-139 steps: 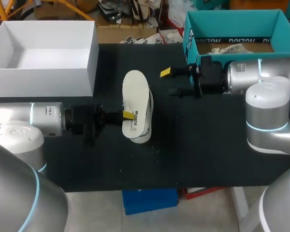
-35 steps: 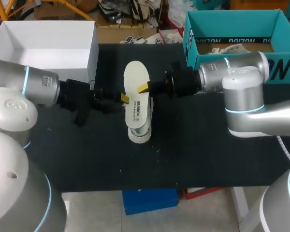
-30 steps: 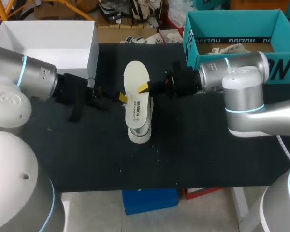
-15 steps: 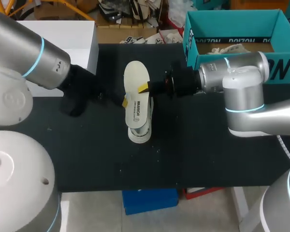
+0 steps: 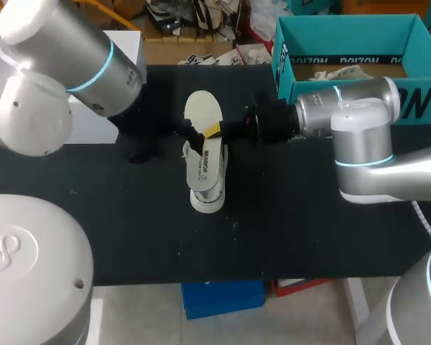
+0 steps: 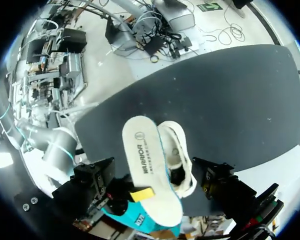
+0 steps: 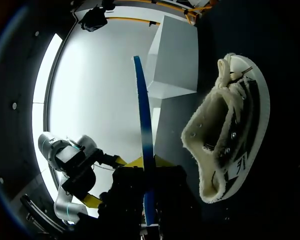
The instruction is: Take the shoe out of the shoebox, open the shoe tongue, remove and reinsert the insole, then place the shoe into the shoebox
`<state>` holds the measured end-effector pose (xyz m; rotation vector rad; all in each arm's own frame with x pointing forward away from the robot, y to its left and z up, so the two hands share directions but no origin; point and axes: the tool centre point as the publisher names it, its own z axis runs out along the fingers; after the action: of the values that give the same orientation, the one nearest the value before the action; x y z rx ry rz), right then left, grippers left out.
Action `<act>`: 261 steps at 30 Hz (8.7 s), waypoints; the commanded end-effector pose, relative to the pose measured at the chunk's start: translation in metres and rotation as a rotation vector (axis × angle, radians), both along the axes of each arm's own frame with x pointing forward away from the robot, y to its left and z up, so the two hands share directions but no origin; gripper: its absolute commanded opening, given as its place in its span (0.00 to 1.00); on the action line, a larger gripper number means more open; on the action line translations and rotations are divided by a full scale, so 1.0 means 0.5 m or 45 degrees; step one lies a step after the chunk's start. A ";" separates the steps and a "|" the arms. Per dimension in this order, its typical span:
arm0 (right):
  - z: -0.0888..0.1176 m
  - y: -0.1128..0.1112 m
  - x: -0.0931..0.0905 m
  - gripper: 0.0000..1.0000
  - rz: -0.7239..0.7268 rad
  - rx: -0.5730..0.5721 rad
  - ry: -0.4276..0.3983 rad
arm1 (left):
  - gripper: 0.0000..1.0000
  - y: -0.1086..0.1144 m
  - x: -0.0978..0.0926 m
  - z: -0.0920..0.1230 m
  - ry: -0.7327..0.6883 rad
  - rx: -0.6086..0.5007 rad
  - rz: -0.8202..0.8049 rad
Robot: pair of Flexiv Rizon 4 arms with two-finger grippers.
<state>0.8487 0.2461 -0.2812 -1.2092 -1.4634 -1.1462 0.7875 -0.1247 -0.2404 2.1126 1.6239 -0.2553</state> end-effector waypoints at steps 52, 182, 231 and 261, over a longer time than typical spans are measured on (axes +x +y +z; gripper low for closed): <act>0.000 0.002 -0.001 0.00 -0.003 -0.002 0.000 | 1.00 -0.071 -0.013 0.044 0.011 0.563 0.325; 0.000 0.002 -0.001 0.00 -0.003 -0.002 0.000 | 1.00 0.003 0.031 -0.008 0.279 -0.352 0.100; 0.000 0.002 -0.001 0.00 -0.003 -0.002 0.000 | 1.00 0.070 0.146 -0.056 0.320 -1.466 0.212; 0.000 0.002 -0.001 0.00 -0.003 -0.002 0.000 | 0.43 -0.033 0.176 -0.068 0.302 -1.498 0.199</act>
<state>0.8489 0.2464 -0.2809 -1.2093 -1.4645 -1.1443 0.8721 -0.1364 -0.2735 1.0621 1.2194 -1.1159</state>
